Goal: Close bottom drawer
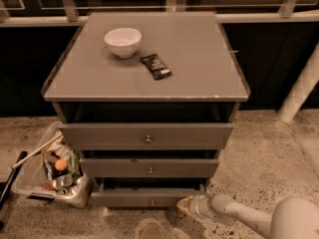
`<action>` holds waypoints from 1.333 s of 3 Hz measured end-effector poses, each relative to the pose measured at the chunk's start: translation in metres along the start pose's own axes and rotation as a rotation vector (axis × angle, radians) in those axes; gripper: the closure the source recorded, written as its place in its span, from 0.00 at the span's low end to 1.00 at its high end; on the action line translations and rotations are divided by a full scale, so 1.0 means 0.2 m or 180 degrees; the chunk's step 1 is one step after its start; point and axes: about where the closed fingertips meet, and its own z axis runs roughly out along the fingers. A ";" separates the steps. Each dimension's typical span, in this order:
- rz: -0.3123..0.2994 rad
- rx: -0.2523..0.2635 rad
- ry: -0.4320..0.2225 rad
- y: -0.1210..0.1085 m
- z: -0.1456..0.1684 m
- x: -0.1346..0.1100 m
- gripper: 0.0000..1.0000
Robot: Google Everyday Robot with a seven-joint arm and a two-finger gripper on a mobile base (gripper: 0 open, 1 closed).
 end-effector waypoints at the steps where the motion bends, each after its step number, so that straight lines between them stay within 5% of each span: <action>1: 0.0000 0.0000 0.0000 0.00 0.00 0.00 0.86; 4: 0.0000 -0.0001 0.0000 0.00 0.00 0.00 0.16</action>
Offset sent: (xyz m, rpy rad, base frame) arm 0.0000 0.0000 0.0000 0.0000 0.0000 0.0000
